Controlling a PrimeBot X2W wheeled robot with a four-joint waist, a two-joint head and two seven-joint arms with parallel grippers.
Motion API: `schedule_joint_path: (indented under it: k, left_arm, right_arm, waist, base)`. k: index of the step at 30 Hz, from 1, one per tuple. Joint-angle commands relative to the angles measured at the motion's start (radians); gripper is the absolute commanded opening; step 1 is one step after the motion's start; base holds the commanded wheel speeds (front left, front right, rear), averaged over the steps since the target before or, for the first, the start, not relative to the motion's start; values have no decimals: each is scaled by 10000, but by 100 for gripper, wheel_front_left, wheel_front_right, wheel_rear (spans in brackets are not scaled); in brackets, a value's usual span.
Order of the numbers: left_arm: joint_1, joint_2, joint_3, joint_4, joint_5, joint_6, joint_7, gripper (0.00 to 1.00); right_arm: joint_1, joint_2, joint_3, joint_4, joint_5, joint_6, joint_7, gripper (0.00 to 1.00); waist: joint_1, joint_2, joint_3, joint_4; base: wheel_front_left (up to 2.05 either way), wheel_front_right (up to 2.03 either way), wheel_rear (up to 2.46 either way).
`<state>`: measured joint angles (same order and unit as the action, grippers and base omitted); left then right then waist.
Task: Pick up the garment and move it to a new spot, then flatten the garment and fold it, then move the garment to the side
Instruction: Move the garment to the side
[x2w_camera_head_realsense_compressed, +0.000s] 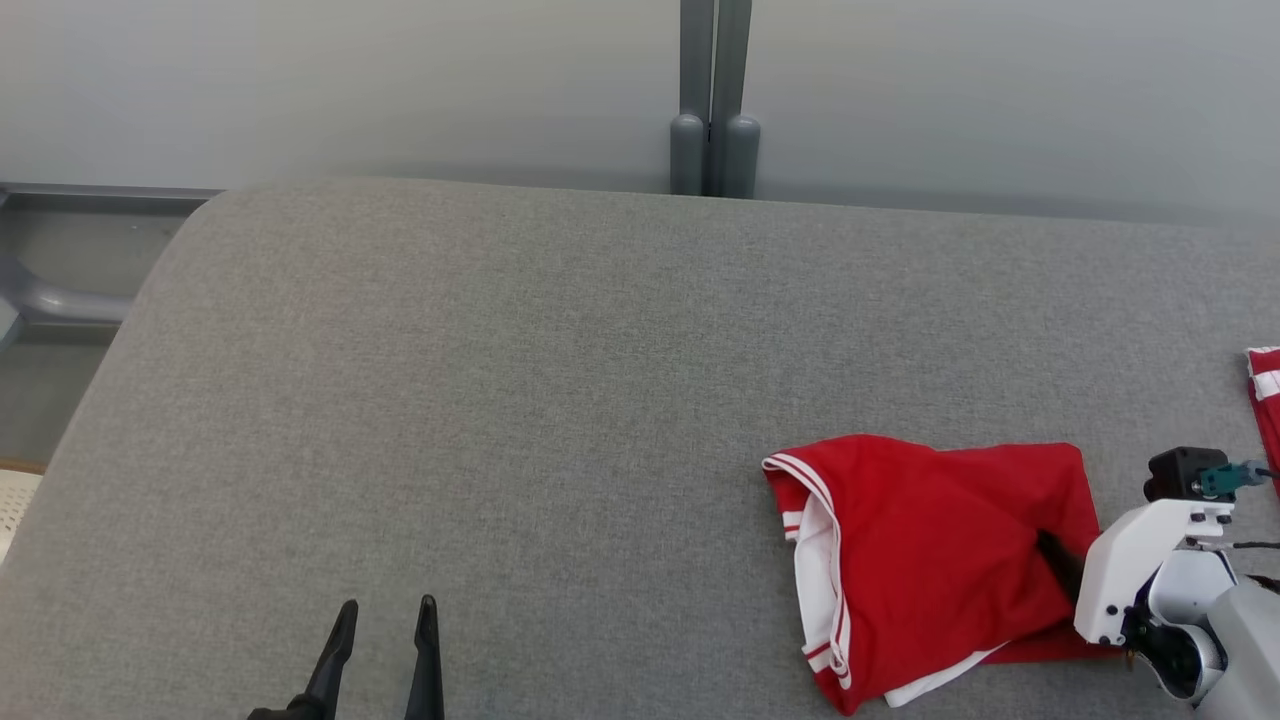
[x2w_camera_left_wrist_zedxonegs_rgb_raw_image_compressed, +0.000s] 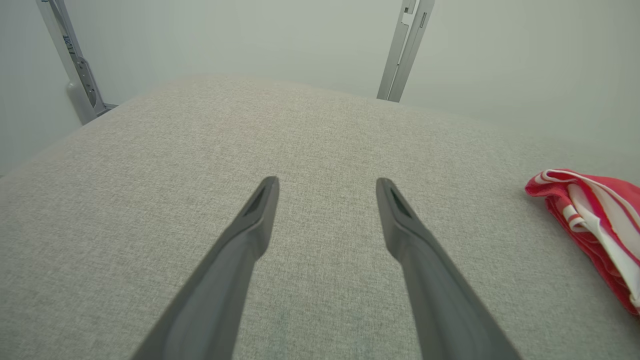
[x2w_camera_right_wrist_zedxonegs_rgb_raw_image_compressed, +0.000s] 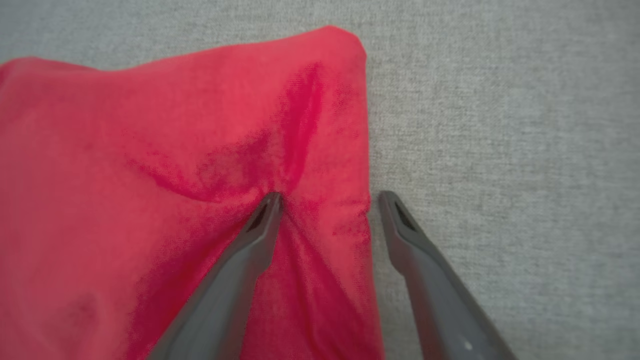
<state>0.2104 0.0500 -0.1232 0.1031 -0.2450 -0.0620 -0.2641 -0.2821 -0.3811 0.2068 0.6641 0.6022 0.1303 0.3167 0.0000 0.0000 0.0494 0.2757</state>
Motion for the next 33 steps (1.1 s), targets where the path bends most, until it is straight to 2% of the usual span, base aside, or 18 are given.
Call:
schedule_joint_path:
  k: [1,4,10,14,17,21,28,29,30,31,33]
  left_arm:
    - [-165,14,2,-38,-46,61,1,100]
    - [-264,14,23,-96,-111,103,1,100]
    - [-478,14,17,-181,-86,43,1,100]
    - [-748,14,-124,-97,14,-76,1,100]
    - [-980,14,-239,-15,90,-148,1,100]
    - [-1141,16,-276,35,102,-184,1,100]
    - [-1255,16,-261,135,208,-242,1,100]
    - [-1265,16,-235,120,194,-216,1,100]
    - [-1262,16,-214,113,188,-200,1,100]
    - [-1237,16,-198,101,181,-187,1,100]
    - [-1135,15,-170,100,156,-165,1,100]
  right_arm:
    - [-62,107,154,125,235,7,42,3]
    - [-528,-20,400,-332,1062,7,-103,0]
    - [-1758,-1765,491,-1184,1580,0,-7,0]
    - [-2361,-3005,191,-1461,1578,1,336,0]
    - [-2764,-3654,-106,-1372,1367,3,617,0]
    - [-3240,-4056,-510,-1276,1066,4,720,0]
    - [-3693,-4091,-827,-882,388,3,917,0]
    - [-3732,-4074,-919,-753,240,3,945,23]
    - [-3755,-4086,-980,-679,70,4,949,97]
    - [-3784,-4141,-1078,-600,-112,3,950,100]
    - [-3834,-4272,-1247,-583,-459,3,777,100]
  waist:
    - [0,0,178,-65]
    - [0,0,327,-392]
    - [0,0,691,-1285]
    - [0,0,986,-1646]
    - [0,0,1198,-1808]
    - [0,0,1424,-1912]
    - [0,0,1649,-1898]
    - [0,0,1669,-1899]
    - [0,0,1673,-1903]
    - [0,0,1668,-1909]
    - [0,0,1606,-1924]
  base:
    - [0,0,0]
    - [0,0,0]
    - [0,0,0]
    - [0,0,0]
    - [0,0,0]
    - [0,0,0]
    - [0,0,0]
    - [0,0,0]
    - [0,0,0]
    - [0,0,0]
    - [0,0,0]
